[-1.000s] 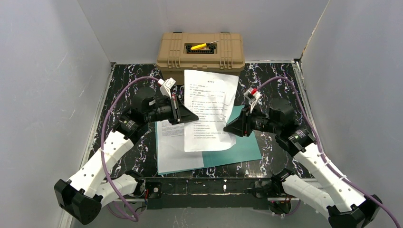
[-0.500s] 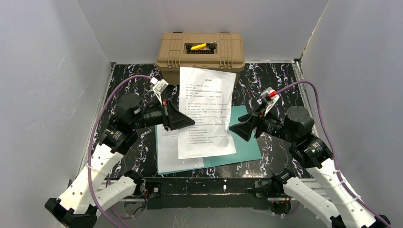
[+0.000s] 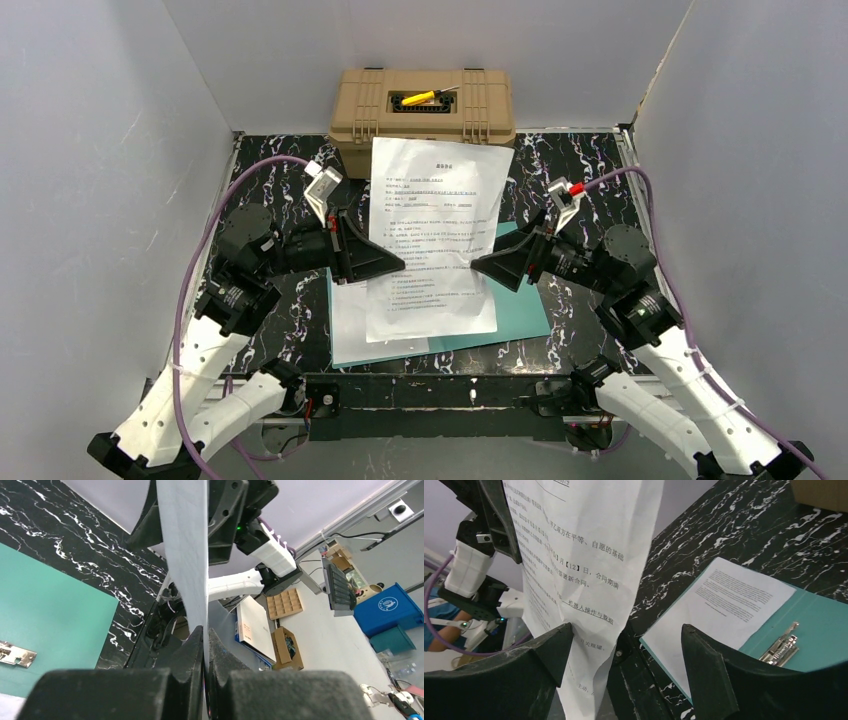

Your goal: Put the files into the folder

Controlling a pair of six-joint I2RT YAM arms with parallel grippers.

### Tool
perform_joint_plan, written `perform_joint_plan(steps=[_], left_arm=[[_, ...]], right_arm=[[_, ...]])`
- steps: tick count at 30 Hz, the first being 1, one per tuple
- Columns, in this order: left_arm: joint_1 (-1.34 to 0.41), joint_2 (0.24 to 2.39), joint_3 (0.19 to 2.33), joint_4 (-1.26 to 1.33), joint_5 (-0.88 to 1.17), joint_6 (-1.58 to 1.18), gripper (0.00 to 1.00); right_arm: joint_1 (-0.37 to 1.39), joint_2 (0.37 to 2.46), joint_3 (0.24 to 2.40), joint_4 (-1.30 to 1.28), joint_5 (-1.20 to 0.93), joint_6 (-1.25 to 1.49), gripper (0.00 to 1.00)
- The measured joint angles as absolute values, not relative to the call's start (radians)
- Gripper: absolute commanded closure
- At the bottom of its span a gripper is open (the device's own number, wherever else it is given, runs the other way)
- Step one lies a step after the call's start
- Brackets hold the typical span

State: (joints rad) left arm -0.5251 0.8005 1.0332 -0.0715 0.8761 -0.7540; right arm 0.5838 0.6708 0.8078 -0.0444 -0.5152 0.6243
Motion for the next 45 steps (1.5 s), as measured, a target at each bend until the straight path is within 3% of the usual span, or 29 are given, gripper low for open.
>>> perform_joint_plan(steps=[5,11,17,30,45], left_arm=[[-0.525,0.796,1.036,-0.026,0.881,-0.785,1.0],[-0.525,0.795,1.037,-0.039,0.842,-0.781,1.0],[-0.525,0.798,1.05,-0.096,0.784,-0.754,1.0],[-0.525,0.794,1.069,-0.189,0.717,-0.698,1.0],[-0.525,0.769,1.077,-0.234,0.692,-0.671,1.0]], right_arm=[[0.584,0.696,0.764,0.086,-0.585,0.724,0.26],[0.584,0.693,0.726,0.22,-0.667,0.818,0.46],[0.584,0.665,0.722,0.26,-0.704,0.855,0.57],[0.584,0.626,0.723,0.234,-0.715,0.842,0.74],[0.585,0.603,0.724,0.204,-0.715,0.835,0.83]])
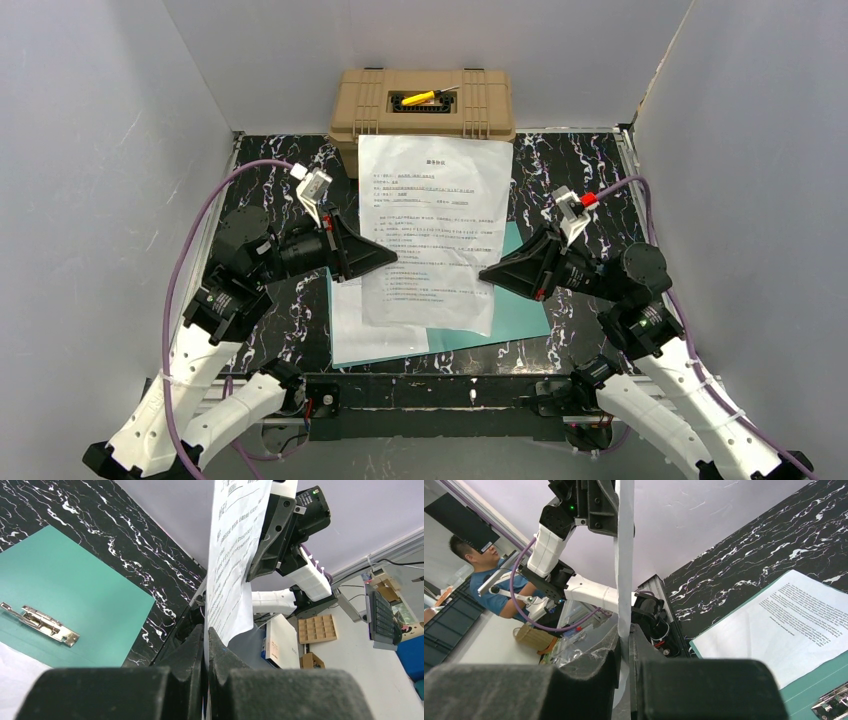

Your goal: Put the files into the folder

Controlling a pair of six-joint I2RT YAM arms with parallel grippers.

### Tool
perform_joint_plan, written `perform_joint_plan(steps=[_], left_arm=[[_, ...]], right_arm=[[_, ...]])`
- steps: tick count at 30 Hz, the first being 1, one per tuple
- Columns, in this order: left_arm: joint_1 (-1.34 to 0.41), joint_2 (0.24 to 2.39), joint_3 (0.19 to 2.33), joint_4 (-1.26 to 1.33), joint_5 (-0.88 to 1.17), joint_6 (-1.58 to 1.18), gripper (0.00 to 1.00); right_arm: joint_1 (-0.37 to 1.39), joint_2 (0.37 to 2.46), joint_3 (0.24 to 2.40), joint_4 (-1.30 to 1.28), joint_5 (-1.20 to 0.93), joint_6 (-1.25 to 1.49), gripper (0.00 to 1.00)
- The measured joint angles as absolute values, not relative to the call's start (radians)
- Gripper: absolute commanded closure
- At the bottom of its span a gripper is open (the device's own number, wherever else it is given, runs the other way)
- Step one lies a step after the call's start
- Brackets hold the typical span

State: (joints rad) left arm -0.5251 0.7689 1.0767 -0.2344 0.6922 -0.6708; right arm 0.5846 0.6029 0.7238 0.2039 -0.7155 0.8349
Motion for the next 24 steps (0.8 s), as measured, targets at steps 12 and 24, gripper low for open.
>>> perform_joint_plan(steps=[12,24], left_arm=[[-0.525,0.757,1.081,-0.249,0.686,-0.669,1.0],[-0.525,0.756,1.089,-0.246,0.692,-0.683,1.0]], right_arm=[[0.585,0.576,0.731,0.189,-0.718,0.836,0.9],[0.585,0.568,0.749,0.176,-0.73,0.836,0.88]])
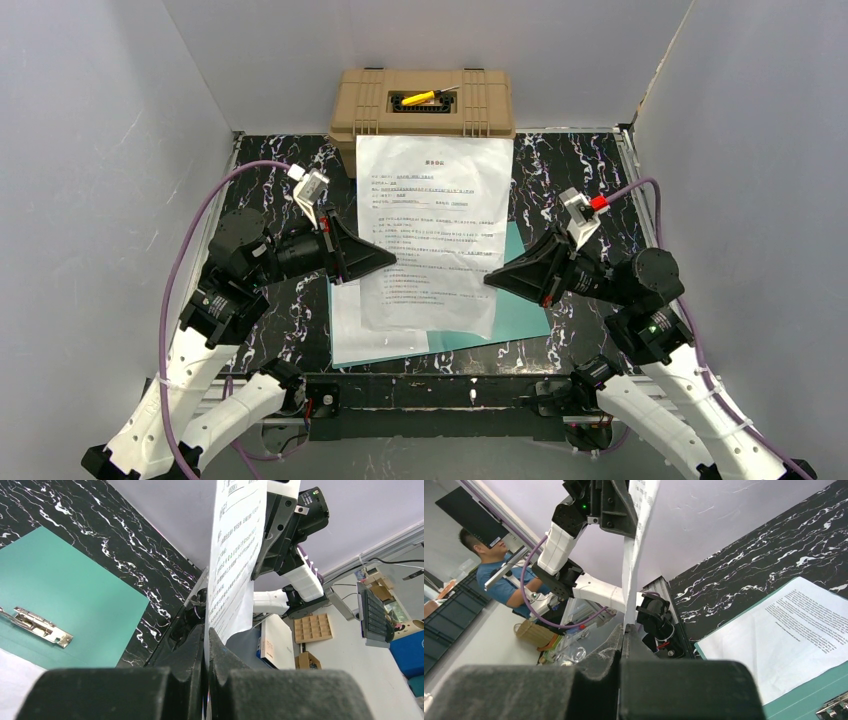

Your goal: Put the files into the folder

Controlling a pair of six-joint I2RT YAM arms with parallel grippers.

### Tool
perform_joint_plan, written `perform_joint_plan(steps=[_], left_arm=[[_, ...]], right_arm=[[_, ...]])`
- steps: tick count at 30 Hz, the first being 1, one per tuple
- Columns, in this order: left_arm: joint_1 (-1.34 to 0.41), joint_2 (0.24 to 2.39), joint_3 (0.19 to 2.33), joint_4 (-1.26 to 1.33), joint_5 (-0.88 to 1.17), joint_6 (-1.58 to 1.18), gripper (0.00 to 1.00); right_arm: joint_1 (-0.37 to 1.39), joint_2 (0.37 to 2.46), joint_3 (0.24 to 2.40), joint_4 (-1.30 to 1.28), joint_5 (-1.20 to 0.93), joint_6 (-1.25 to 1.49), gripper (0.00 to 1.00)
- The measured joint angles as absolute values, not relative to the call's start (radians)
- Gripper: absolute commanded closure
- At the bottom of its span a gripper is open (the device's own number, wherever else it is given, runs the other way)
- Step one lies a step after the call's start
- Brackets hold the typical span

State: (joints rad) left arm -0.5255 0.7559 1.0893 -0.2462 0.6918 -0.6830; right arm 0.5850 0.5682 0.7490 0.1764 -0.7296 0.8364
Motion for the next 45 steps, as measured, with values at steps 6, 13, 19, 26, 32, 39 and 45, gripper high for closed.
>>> perform_joint_plan(steps=[6,13,19,26,32,39,45], left_arm=[[-0.525,0.754,1.09,-0.239,0.691,-0.692,1.0],[-0.525,0.753,1.09,-0.231,0.697,-0.703,1.0],[-0.525,0.755,1.09,-0.21,0.707,-0.715,1.0],[-0.525,0.754,1.089,-0.193,0.715,-0.718,1.0],[-0.525,0.751,1.079,-0.173,0.718,-0.722,1.0],[-0.525,0.749,1.049,-0.151,0.718,-0.738,1.0],[-0.525,0.751,1.007,-0.101,0.717,-0.765,1.0]], right_arm=[[0.585,0.563,0.776,0.152,-0.736,0.829,0.62],[0.585,0.598,0.825,0.174,-0.736,0.844,0.48],[0.585,0.677,0.847,0.211,-0.732,0.868,0.48],[0.585,0.749,0.873,0.221,-0.719,0.882,0.52],[0.585,0.762,0.873,0.263,-0.706,0.894,0.59],[0.585,0.802,0.873,0.336,-0.701,0.926,0.67],[0.587,0.834,0.873,0.374,-0.686,0.944,0.74]])
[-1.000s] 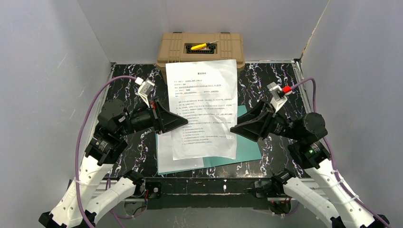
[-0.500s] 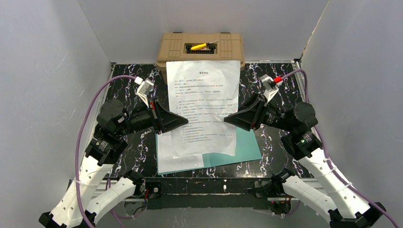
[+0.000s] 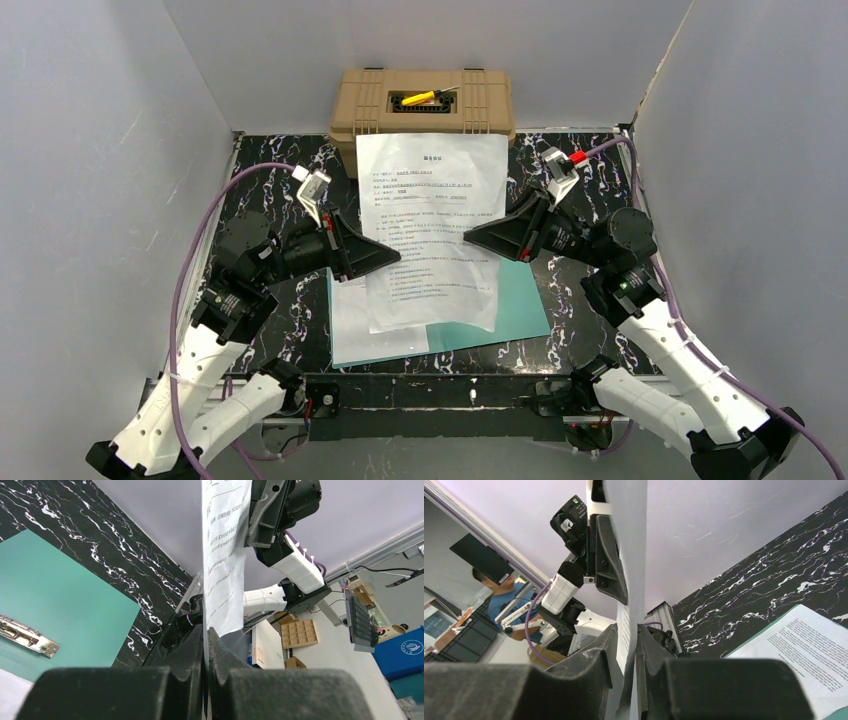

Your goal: Put the files into the folder

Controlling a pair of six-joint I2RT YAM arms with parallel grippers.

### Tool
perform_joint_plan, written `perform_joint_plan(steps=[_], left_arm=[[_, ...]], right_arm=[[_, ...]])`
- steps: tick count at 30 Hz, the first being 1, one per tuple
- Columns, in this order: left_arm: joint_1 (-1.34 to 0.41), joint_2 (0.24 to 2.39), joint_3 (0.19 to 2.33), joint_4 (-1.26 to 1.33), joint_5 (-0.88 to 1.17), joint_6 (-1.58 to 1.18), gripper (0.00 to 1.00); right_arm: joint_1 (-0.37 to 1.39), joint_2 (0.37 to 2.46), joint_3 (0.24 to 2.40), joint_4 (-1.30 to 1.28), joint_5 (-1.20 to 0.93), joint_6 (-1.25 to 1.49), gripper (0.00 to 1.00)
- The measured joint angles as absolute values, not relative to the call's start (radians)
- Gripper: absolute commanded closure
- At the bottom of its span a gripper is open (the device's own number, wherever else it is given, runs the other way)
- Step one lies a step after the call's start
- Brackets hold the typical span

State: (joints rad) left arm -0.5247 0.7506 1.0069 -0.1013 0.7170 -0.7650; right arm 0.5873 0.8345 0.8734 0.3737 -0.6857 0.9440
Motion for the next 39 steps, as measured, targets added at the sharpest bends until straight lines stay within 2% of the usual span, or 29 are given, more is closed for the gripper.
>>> perform_joint_plan(steps=[7,11,15,18,20,22,28,31,37,39], left_arm=[[-0.525,0.752,0.964,-0.052,0.714,-0.794,1.0],[-0.525,0.753,0.949,-0.041,0.714,-0.805,1.0],[-0.525,0.754,0.943,-0.035,0.709,-0.808,1.0],[-0.525,0.753,0.943,-0.037,0.693,-0.804,0.75],[-0.525,0.749,0.942,-0.054,0.67,-0.788,0.53],[-0.525,0.74,0.941,-0.088,0.63,-0.776,0.41],[-0.525,0.702,0.937,-0.228,0.477,-0.724,0.22],[-0.525,0.689,0.932,-0.292,0.405,-0.703,0.19],[-0.525,0.684,0.889,-0.401,0.295,-0.677,0.03],[-0.525,0.688,0.862,-0.426,0.271,-0.674,0.02]], right_arm=[[0.591,0.85,0.873,0.4,-0.673,0.946,0.79],[0.591,0.862,0.873,0.404,-0.671,0.941,0.99],[0.591,0.864,0.873,0.39,-0.658,0.921,0.99],[0.591,0.861,0.873,0.353,-0.633,0.894,0.99],[0.591,0.856,0.873,0.314,-0.612,0.872,0.99],[0.591,0.849,0.875,0.263,-0.594,0.843,0.99],[0.591,0.874,0.96,0.014,-0.551,0.719,0.99],[0.591,0.897,1.009,-0.108,-0.529,0.645,0.99],[0.591,0.96,1.113,-0.389,-0.464,0.5,0.99],[0.591,0.983,1.14,-0.469,-0.442,0.464,0.99]])
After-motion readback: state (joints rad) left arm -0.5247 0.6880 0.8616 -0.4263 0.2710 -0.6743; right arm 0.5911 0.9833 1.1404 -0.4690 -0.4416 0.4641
